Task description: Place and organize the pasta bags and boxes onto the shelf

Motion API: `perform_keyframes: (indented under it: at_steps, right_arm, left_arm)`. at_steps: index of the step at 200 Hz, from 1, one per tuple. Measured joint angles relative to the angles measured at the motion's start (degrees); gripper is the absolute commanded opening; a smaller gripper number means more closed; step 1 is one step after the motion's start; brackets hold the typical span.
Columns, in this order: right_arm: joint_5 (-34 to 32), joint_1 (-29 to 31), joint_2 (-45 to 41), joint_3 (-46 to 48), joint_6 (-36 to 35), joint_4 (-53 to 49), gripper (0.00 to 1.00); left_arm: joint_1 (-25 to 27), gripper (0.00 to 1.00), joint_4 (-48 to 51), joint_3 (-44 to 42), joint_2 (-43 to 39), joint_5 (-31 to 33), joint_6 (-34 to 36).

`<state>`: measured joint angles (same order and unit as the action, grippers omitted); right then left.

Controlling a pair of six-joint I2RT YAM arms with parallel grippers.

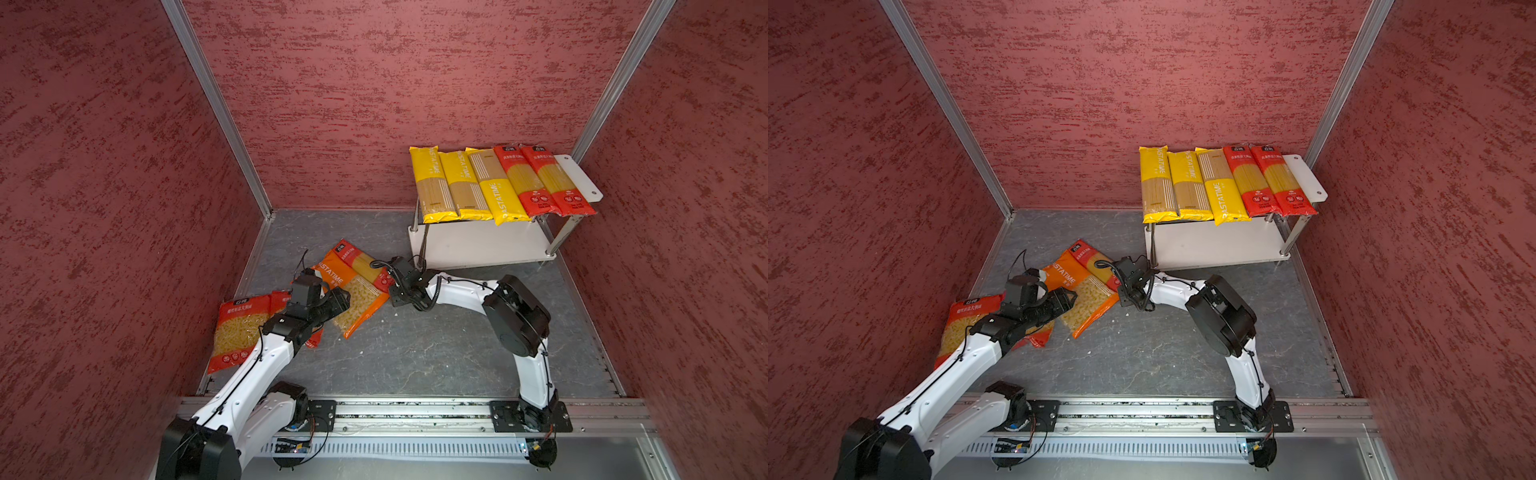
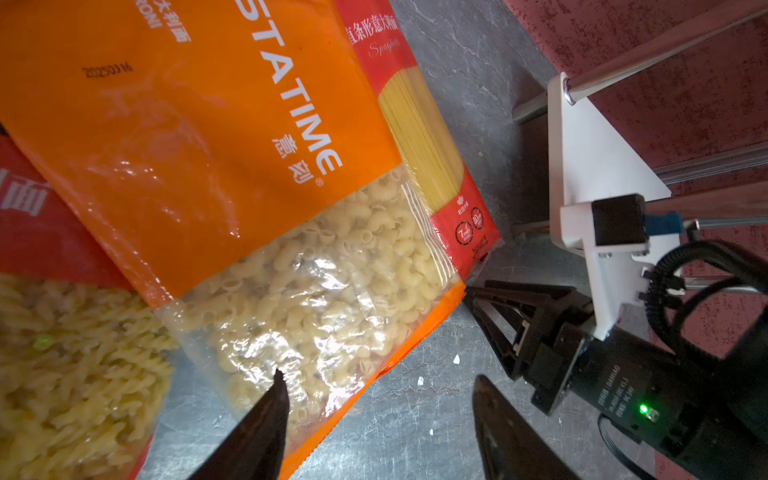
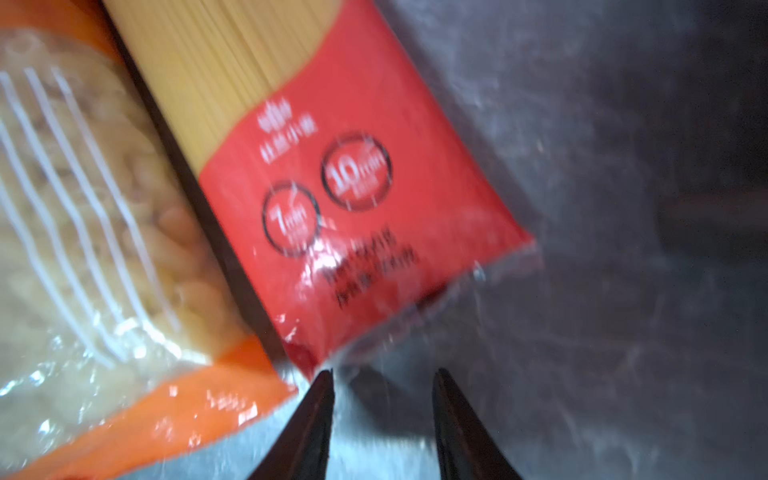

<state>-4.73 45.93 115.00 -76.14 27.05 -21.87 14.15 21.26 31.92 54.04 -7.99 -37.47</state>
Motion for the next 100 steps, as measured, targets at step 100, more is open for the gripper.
perform_keyframes:
  at_steps: [100]
  right_arm:
    - [6.86,-2.97,-8.48,26.45,38.84,42.07,0.49]
  left_arm:
    - [2.14,0.7,-2.21,0.0,1.42,-0.87,-0.02]
